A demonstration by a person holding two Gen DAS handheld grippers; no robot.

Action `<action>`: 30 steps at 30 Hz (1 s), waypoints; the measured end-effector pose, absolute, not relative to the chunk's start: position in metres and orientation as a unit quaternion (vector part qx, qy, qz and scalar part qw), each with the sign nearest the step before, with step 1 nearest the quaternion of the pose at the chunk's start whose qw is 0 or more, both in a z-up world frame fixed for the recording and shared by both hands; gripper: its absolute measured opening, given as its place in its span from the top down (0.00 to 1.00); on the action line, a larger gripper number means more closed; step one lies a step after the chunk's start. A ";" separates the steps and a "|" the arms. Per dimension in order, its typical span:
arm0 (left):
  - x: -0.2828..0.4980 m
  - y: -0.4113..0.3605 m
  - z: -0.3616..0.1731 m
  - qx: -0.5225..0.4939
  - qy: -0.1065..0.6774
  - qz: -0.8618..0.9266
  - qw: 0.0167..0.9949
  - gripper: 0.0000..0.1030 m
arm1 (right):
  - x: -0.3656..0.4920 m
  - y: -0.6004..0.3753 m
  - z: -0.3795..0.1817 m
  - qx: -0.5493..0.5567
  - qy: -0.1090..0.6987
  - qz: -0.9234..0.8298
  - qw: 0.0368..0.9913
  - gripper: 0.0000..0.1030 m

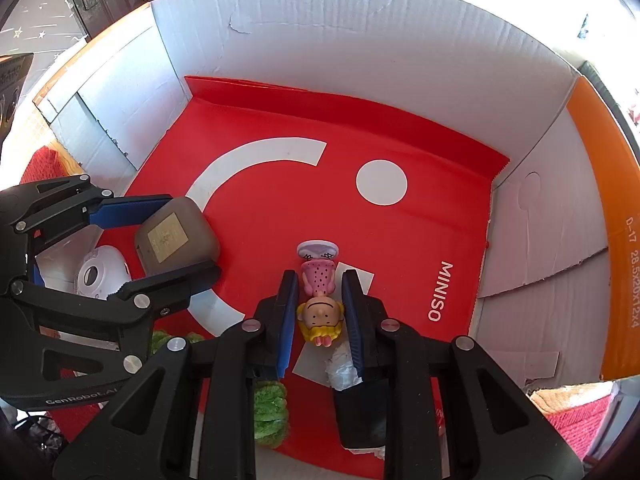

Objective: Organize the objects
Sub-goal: 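Lower both held items into the box and open both tools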

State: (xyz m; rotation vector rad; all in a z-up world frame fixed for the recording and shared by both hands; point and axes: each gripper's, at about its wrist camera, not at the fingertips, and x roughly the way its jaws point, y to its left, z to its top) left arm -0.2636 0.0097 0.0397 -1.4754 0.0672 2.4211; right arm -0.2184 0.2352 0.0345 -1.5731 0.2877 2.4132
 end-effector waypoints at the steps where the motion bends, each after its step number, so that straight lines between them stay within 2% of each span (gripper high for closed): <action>1: -0.264 0.010 0.039 -0.514 0.023 0.844 0.153 0.44 | -0.218 0.235 0.034 -0.539 0.099 0.827 0.123 0.79; 30: -0.263 0.007 0.043 -0.515 -0.010 0.842 0.161 0.42 | -0.202 0.234 0.037 -0.538 0.103 0.827 0.127 0.77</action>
